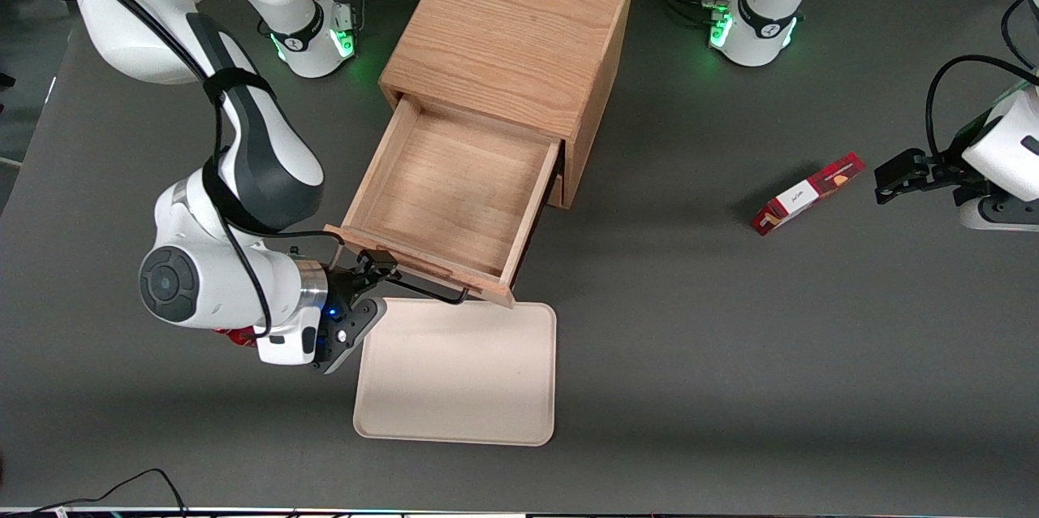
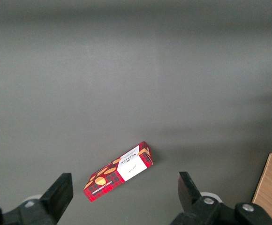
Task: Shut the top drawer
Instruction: 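Bring the right gripper against the open drawer's front panel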
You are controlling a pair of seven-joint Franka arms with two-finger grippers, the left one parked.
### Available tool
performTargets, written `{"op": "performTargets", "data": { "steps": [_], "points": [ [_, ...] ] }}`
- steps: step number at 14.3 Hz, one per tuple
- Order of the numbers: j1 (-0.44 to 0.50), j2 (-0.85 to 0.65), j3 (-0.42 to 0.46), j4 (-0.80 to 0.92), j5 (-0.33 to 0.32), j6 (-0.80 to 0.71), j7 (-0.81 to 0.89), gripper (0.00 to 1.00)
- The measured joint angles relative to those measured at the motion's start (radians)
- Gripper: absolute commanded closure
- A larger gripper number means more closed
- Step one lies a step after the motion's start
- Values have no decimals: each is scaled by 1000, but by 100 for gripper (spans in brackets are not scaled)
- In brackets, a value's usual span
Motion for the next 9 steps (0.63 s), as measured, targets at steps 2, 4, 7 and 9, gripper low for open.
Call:
{"op": "performTargets", "data": {
  "steps": [2, 4, 7, 9],
  "points": [
    [3, 3, 2, -10, 0, 0, -1, 0],
    [6, 9, 2, -14, 0, 5, -1, 0],
    [6, 15, 3, -25, 0, 19, -2, 0],
    [6, 16, 6, -37, 0, 27, -2, 0]
  ]
}}
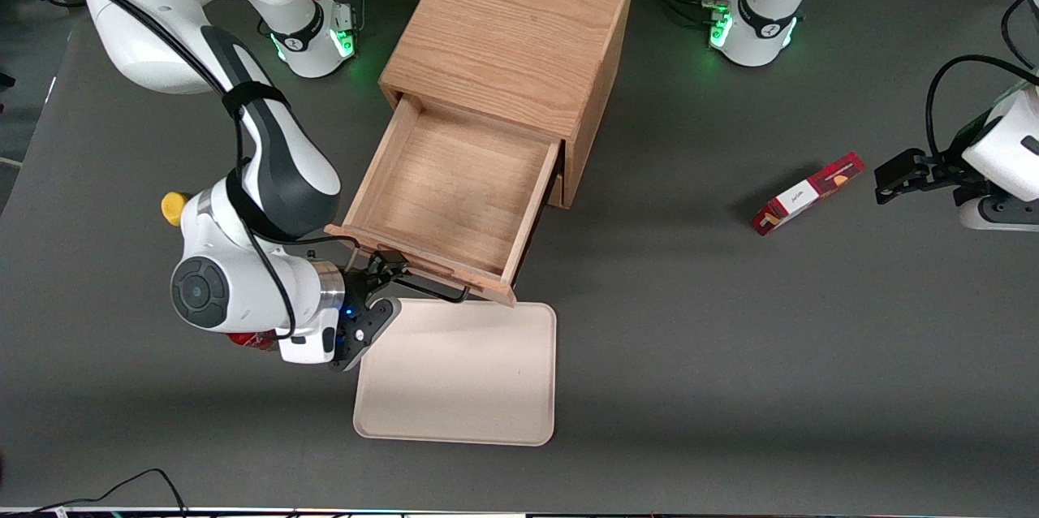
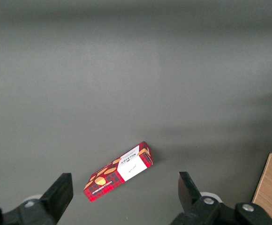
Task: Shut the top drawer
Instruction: 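Bring the right gripper against the open drawer's front panel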
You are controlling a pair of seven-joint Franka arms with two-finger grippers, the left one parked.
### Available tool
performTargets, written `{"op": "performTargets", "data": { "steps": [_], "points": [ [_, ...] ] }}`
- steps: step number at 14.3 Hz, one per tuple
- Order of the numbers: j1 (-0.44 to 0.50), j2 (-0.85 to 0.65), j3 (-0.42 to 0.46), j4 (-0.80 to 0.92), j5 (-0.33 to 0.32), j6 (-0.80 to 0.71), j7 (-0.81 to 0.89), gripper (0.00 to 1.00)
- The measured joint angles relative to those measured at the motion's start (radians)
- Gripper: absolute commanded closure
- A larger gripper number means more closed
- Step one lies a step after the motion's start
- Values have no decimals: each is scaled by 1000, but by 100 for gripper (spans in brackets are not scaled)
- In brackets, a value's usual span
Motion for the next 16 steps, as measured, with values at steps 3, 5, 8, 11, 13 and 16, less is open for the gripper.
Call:
{"op": "performTargets", "data": {
  "steps": [3, 5, 8, 11, 13, 16],
  "points": [
    [1, 0, 8, -16, 0, 1, 0, 0],
    [0, -1, 13, -22, 0, 1, 0, 0],
    [0, -8, 24, -34, -1, 1, 0, 0],
    [0, -26, 35, -67, -2, 6, 0, 0],
    [-1, -48, 45, -105, -2, 21, 0, 0],
    [0, -85, 62, -163, -2, 29, 1, 0]
  ]
}}
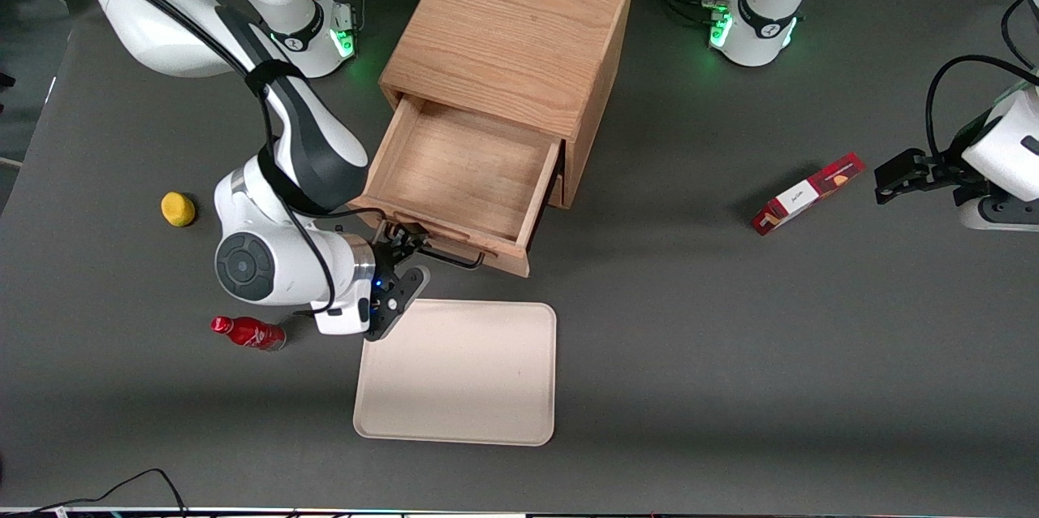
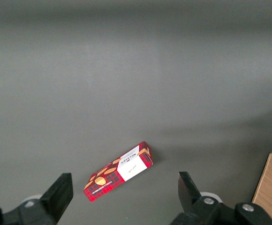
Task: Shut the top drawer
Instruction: 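Bring the right gripper against the open drawer's front panel, then push the open drawer into the cabinet with the right gripper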
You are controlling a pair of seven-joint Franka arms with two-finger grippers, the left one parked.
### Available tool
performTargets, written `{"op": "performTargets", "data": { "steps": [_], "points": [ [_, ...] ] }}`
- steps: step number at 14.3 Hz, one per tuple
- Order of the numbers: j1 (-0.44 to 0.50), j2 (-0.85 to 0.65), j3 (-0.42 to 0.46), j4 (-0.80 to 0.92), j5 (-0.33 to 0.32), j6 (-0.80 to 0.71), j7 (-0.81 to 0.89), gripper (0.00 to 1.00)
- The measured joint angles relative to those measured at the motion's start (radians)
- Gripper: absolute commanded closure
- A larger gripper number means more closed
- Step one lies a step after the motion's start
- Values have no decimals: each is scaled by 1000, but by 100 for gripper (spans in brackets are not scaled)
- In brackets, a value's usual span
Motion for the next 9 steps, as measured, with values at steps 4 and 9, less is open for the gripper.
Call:
{"op": "performTargets", "data": {
  "steps": [4, 9],
  "points": [
    [1, -48, 24, -82, 0, 8, 18, 0],
    [2, -95, 63, -160, 0, 9, 70, 0]
  ]
}}
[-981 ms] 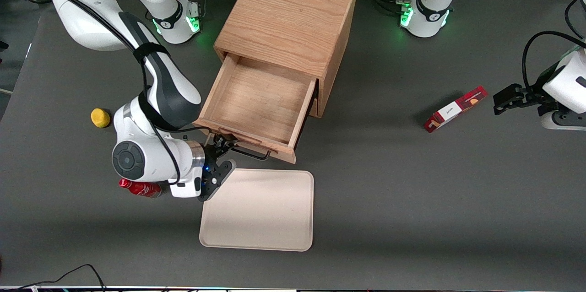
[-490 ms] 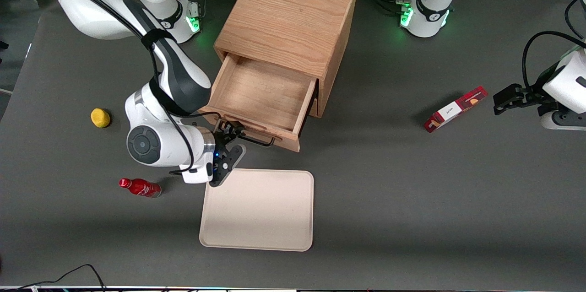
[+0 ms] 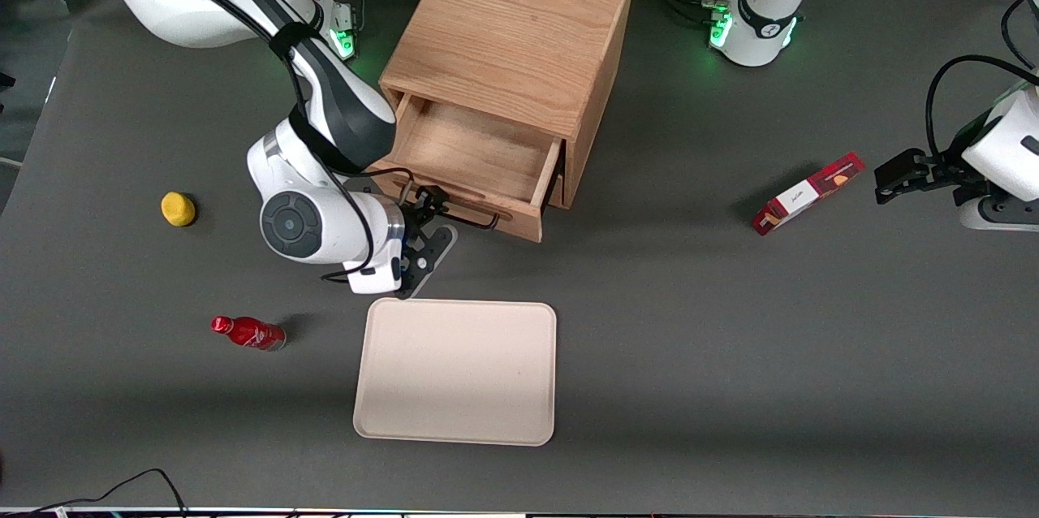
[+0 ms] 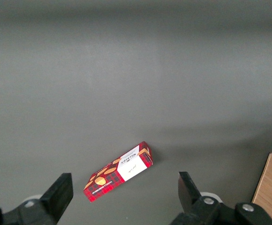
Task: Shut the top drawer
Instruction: 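Push the open drawer into the cabinet with the right gripper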
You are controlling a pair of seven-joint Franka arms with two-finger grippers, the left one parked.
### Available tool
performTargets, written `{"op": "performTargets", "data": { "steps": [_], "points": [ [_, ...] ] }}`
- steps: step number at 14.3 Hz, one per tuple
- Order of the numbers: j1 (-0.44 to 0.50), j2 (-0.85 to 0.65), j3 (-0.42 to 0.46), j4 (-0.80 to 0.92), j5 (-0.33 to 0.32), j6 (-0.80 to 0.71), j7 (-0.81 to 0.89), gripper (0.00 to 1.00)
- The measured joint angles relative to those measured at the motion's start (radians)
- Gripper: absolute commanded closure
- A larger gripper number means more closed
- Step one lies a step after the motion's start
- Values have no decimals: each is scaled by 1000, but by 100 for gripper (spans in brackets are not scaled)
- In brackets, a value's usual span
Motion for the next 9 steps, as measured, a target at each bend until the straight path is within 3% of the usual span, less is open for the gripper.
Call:
{"op": "performTargets", "data": {
  "steps": [9],
  "points": [
    [2, -98, 70, -167, 1, 23, 70, 0]
  ]
}}
